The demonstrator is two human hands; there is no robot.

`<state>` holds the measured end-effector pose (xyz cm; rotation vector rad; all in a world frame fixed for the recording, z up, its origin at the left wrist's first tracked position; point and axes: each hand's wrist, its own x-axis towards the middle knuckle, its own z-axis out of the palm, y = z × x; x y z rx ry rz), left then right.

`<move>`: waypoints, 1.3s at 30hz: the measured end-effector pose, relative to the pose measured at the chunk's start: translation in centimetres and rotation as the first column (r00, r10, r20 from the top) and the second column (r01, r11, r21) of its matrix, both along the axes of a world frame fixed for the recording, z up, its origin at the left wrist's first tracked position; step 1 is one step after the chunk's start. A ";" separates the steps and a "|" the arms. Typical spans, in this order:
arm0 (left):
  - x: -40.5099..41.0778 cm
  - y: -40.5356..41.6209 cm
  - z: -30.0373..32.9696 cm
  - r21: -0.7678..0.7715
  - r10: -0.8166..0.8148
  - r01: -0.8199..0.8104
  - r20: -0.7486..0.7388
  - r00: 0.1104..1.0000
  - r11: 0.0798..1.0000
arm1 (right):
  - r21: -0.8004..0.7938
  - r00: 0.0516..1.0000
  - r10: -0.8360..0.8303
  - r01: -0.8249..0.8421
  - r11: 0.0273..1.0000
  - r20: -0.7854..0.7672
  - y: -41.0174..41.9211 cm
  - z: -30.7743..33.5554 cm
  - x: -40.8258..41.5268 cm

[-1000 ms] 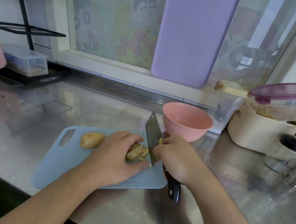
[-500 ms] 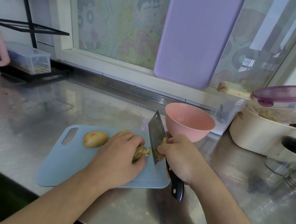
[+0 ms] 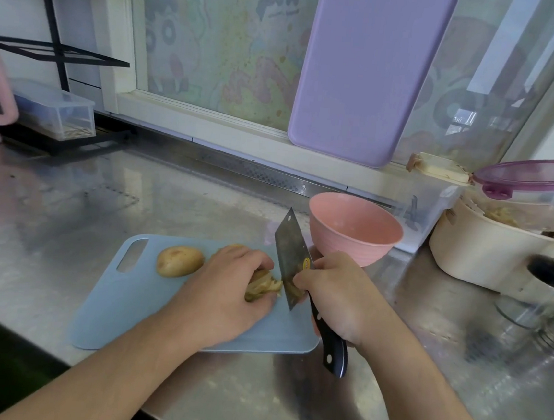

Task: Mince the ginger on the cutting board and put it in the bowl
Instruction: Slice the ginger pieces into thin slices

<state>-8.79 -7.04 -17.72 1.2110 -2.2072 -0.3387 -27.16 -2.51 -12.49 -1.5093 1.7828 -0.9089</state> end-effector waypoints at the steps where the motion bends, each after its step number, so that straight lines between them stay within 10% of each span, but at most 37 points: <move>1: 0.0 0.0 0.1 0.018 -0.014 0.014 -0.014 1.000 1.000 | 0.003 1.000 -0.005 0.005 1.000 0.003 0.0 0.0 0.0; 31: 0.2 0.2 -0.3 -0.114 -0.090 0.086 -0.030 0.995 0.990 | 0.018 0.989 0.016 -0.013 1.000 -0.144 0.7 1.4 -0.6; 39: 0.3 -0.1 -0.4 -0.121 -0.094 0.086 -0.056 0.994 0.989 | 0.037 0.906 0.045 -0.032 0.999 -0.420 0.3 0.6 1.3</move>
